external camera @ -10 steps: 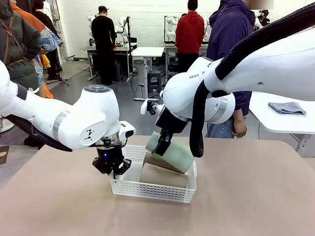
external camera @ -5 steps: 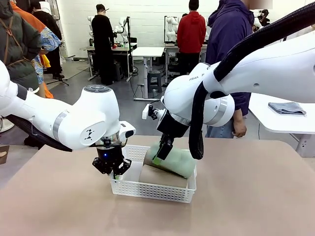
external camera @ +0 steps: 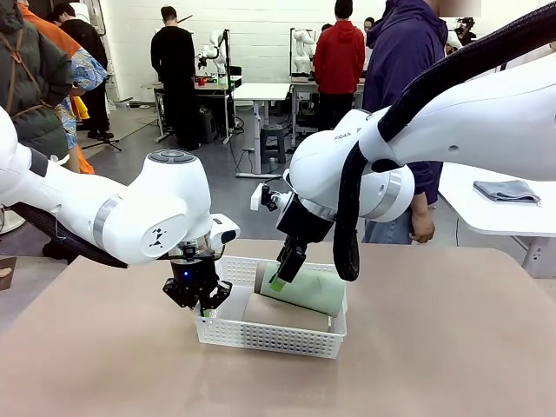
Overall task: Clean and organize the cups into the basket.
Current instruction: Pick up the Reusable plastic cup from the right side of the table and stack it inside the Organizing basket in the center of the table.
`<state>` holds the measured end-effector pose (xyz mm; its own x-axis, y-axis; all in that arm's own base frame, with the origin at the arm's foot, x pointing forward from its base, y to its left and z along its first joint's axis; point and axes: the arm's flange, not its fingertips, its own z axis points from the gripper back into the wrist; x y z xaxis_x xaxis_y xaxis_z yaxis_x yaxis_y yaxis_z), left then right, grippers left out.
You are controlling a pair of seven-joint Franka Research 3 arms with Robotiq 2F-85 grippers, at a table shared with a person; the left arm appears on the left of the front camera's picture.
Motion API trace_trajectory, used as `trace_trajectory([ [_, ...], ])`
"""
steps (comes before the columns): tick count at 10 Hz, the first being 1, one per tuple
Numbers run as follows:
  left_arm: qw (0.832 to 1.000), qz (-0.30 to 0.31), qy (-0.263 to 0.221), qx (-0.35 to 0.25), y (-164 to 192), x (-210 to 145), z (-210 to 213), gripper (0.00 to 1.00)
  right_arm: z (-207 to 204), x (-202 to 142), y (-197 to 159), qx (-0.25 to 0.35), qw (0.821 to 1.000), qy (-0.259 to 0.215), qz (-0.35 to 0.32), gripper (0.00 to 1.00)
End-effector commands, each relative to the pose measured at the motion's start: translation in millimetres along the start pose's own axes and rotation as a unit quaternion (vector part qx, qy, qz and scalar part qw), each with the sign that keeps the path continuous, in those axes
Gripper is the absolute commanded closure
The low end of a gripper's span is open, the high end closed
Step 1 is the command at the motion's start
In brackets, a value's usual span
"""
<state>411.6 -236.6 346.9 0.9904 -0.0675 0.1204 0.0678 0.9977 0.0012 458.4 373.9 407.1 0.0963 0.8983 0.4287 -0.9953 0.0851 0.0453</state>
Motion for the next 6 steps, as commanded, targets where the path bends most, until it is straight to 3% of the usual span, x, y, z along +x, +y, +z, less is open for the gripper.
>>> trace_trajectory([
  [1, 1.0, -0.001, -0.003, 0.001, 0, 0, 2, 1.0, 17, -4, 4, -0.018, 1.0, -0.005, -0.024, 0.0],
  [2, 1.0, -0.001, -0.003, 0.001, 0, 0, 2, 1.0, 43, -7, 8, -0.056, 0.986, 0.025, -0.153, 0.0],
  [3, 1.0, -0.001, -0.003, 0.001, 0, 0, 2, 1.0, 74, -17, 17, -0.097, 0.948, 0.103, -0.284, 0.0],
  [5, 1.0, -0.001, -0.003, 0.001, 0, 0, 2, 1.0, 115, -28, 46, -0.133, 0.904, 0.201, -0.352, 0.0],
  [6, 1.0, -0.001, -0.003, 0.001, 0, 0, 2, 1.0, 129, -36, 58, -0.17, 0.851, 0.269, -0.417, 0.0],
])
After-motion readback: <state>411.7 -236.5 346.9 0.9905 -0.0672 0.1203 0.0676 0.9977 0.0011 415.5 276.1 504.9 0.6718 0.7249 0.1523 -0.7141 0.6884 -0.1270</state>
